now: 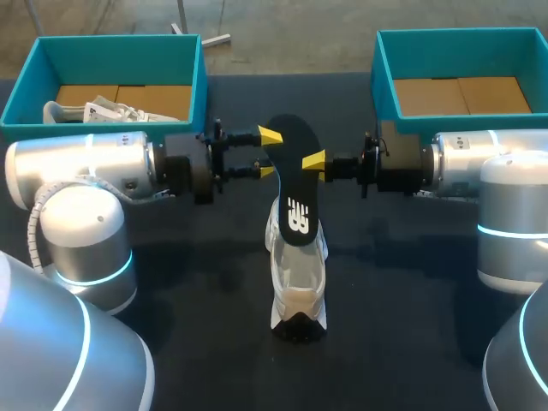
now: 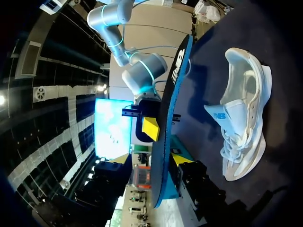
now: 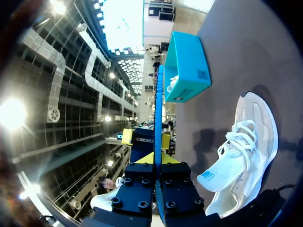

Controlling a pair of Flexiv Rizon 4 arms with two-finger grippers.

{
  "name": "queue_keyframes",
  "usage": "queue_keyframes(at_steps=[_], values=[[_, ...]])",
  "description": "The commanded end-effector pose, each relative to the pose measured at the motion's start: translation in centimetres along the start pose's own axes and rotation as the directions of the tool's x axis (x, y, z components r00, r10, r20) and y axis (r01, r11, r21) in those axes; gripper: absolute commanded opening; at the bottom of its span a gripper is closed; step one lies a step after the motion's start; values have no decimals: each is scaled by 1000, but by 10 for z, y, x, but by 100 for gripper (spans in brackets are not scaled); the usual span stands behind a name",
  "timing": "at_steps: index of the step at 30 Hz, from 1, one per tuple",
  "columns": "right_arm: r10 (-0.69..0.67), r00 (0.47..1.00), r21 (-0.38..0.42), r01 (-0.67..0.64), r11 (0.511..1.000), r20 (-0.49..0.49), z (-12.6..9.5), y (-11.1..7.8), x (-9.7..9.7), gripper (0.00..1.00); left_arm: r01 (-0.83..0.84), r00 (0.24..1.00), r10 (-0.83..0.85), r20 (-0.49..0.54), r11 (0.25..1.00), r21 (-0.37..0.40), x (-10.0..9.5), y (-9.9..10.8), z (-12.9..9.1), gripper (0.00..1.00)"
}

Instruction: Take the shoe out of the shoebox, open the shoe tongue, remove and reinsert the insole, then place the shoe into the shoebox

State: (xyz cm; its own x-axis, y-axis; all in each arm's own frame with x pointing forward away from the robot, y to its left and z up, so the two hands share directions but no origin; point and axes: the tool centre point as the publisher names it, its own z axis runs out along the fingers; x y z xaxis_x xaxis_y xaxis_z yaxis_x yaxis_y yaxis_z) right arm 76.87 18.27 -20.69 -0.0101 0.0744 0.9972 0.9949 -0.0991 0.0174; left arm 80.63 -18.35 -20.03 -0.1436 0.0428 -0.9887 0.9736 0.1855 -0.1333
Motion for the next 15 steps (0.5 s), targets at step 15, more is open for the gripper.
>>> queue_keyframes(at_steps=[15], values=[[0,1000,-3,0,1000,1,2,0,0,0,17,999,-17,-47,1000,8,13,4,17,49]])
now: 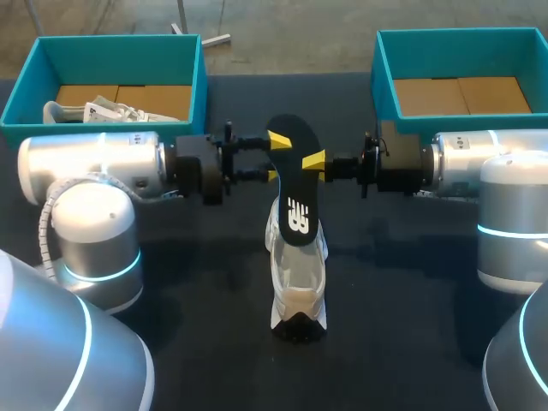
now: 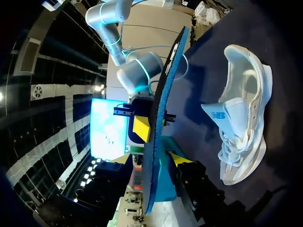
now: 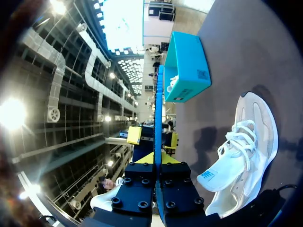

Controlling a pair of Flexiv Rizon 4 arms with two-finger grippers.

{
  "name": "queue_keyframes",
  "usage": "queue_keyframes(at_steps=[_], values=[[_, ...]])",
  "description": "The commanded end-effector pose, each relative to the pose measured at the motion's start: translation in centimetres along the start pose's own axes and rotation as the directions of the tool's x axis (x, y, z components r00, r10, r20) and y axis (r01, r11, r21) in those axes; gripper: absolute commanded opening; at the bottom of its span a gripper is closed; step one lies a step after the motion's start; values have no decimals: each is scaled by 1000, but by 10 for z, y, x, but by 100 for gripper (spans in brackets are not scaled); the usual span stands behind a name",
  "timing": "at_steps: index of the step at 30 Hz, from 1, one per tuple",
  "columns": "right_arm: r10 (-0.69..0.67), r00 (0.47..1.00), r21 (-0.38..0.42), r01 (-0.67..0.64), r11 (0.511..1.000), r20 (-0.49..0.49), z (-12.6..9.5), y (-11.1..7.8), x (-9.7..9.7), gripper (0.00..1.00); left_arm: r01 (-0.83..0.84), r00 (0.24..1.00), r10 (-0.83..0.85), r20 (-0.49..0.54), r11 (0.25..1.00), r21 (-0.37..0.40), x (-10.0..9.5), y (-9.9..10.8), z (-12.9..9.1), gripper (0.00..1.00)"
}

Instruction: Take the shoe out of the shoebox, open the shoe tongue, remove and reinsert the insole, then place the shoe into the shoebox

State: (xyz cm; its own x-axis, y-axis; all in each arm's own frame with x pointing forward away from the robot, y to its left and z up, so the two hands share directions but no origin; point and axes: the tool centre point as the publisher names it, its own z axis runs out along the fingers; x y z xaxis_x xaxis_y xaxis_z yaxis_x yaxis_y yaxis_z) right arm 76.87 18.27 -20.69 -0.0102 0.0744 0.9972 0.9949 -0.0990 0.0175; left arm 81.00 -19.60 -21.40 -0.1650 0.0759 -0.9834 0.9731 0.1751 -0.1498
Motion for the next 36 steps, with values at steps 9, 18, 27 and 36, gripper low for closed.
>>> queue_keyframes(at_steps=[9,18,27,36], values=[[0,1000,-3,0,1000,1,2,0,0,0,-4,1000,4,-18,1000,-4,3,1,7,42],[0,1000,-3,0,1000,1,2,0,0,0,-35,999,35,-28,999,2,-1,-2,9,35],[0,1000,-3,0,1000,1,2,0,0,0,-31,999,30,-23,999,-17,3,0,5,27],[0,1000,-3,0,1000,1,2,0,0,0,-30,999,30,-24,999,-20,4,-1,6,21]])
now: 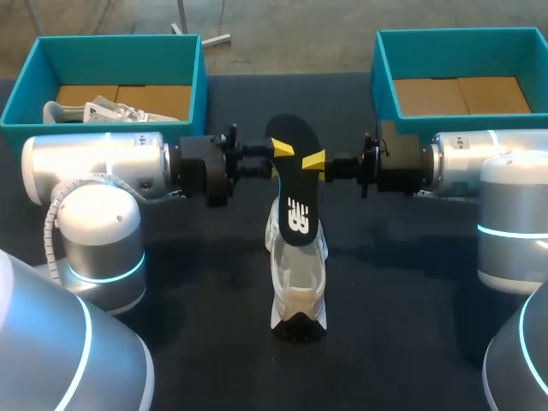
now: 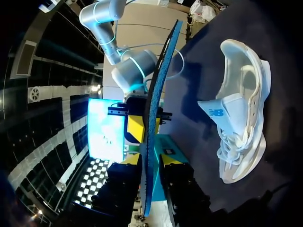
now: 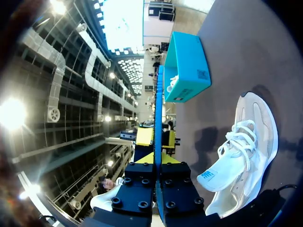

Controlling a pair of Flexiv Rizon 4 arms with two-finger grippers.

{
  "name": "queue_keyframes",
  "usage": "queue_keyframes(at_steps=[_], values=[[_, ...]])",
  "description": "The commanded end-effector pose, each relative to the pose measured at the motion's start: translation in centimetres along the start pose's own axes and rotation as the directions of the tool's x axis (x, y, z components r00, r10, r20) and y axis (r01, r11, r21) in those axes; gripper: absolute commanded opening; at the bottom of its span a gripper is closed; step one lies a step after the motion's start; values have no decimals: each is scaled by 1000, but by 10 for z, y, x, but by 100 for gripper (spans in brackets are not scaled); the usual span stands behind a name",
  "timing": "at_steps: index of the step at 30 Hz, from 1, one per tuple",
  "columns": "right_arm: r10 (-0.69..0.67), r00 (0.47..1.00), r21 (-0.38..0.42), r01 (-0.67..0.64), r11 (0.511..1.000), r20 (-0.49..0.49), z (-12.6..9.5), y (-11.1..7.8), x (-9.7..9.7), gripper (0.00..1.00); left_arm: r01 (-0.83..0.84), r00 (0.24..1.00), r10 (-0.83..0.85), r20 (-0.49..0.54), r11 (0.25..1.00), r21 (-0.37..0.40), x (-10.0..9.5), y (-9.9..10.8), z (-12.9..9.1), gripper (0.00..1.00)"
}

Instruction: Take the shoe out of the shoebox, open the shoe tongue, remove and reinsert the insole, then place the shoe into the shoebox

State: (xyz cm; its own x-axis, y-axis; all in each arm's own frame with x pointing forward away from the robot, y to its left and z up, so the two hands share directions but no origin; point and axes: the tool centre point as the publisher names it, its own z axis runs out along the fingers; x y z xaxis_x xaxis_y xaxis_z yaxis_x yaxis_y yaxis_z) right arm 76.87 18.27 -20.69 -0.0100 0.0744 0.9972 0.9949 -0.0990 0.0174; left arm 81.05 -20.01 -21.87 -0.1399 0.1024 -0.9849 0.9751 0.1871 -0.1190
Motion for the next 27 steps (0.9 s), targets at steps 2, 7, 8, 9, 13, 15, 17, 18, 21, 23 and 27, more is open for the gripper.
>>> queue_keyframes(at_steps=[2,7,8,9,13,15,17,18,21,23,27], values=[[0,1000,-3,0,1000,1,2,0,0,0,-2,1000,2,-1,1000,-6,0,-2,2,19],[0,1000,-3,0,1000,1,2,0,0,0,-11,1000,11,0,1000,-12,0,-1,3,8],[0,1000,-3,0,1000,1,2,0,0,0,-12,1000,12,-1,1000,-14,0,-1,3,9],[0,1000,-3,0,1000,1,2,0,0,0,-13,1000,13,-2,1000,-16,0,-1,3,12],[0,1000,-3,0,1000,1,2,0,0,0,-16,1000,16,-2,1000,-22,0,0,3,26],[0,1000,-3,0,1000,1,2,0,0,0,-17,1000,17,3,999,-27,0,1,3,28],[0,1000,-3,0,1000,1,2,0,0,0,-17,1000,17,5,999,-28,0,1,3,25],[0,1000,-3,0,1000,1,2,0,0,0,-17,1000,18,5,999,-29,0,1,3,22],[0,1000,-3,0,1000,1,2,0,0,0,-18,1000,18,6,999,-27,0,1,5,10],[0,1000,-3,0,1000,1,2,0,0,0,-20,1000,20,5,1000,-22,0,1,6,0],[0,1000,-3,0,1000,1,2,0,0,0,-21,1000,21,2,1000,-17,2,1,7,0]])
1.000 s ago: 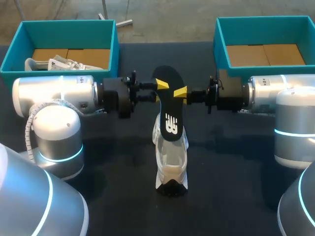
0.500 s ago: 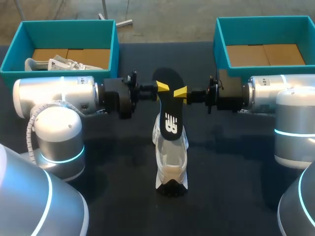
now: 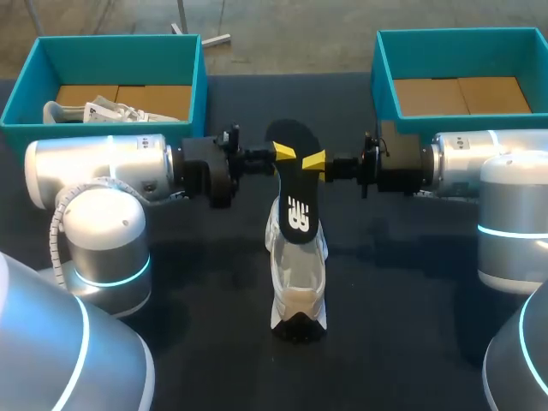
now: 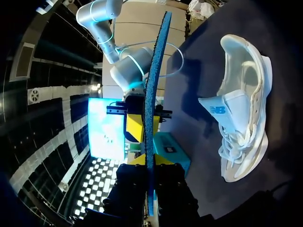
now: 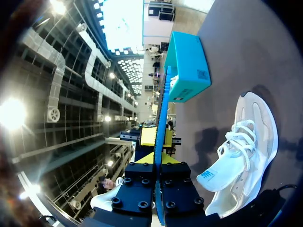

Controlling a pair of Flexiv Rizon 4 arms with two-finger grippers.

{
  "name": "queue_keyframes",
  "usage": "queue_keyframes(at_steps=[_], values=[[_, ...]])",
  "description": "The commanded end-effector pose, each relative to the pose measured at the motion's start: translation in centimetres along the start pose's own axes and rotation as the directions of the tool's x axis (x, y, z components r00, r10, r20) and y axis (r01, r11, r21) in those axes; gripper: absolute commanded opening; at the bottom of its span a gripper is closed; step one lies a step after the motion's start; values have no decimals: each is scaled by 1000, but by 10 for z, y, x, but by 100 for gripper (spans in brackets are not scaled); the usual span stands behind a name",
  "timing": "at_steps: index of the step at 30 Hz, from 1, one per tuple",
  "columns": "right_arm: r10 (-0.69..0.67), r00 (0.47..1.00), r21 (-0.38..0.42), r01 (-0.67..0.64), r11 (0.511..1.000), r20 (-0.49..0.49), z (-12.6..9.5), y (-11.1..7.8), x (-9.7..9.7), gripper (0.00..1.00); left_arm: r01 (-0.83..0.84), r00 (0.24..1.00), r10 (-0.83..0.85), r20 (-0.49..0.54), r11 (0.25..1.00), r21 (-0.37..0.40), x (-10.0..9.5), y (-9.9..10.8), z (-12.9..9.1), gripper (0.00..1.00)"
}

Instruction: Take the shoe out of the shoebox, open the shoe tongue, remove and reinsert the insole, then place the shoe into the shoebox

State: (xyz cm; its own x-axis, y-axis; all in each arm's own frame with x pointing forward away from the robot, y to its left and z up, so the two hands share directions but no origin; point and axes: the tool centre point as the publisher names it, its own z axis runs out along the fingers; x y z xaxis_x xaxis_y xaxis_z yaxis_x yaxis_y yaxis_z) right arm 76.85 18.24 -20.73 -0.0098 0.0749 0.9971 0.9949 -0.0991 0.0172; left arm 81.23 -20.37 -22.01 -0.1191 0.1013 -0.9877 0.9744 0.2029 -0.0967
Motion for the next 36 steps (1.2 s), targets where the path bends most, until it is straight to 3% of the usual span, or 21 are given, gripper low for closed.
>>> queue_keyframes(at_steps=[1,5,6,7,13,26,28,36], values=[[0,1000,-3,0,1000,1,3,0,0,0,-1,1000,1,-3,1000,2,1,0,3,0],[2,1000,4,-2,1000,-11,2,0,0,3,-1,1000,2,-3,1000,7,1,0,3,0],[-1,1000,4,1,1000,-11,1,-1,1,46,-3,1000,3,-2,1000,9,1,-1,2,0],[-7,1000,0,7,1000,-14,1,-1,1,100,-4,1000,4,-1,1000,11,1,-1,1,0],[-62,998,-15,62,998,-11,-18,-5,-3,100,5,1000,-4,-15,999,45,0,-10,-11,0],[-199,968,40,195,980,150,-69,-10,-17,100,106,993,-98,-70,988,116,7,-42,-46,0],[-199,968,40,195,980,150,-69,-10,-17,100,126,984,-108,-141,983,130,10,-53,-50,0],[-199,968,40,195,980,150,-69,-10,-17,100,126,984,-108,-141,983,130,10,-53,-50,0]])
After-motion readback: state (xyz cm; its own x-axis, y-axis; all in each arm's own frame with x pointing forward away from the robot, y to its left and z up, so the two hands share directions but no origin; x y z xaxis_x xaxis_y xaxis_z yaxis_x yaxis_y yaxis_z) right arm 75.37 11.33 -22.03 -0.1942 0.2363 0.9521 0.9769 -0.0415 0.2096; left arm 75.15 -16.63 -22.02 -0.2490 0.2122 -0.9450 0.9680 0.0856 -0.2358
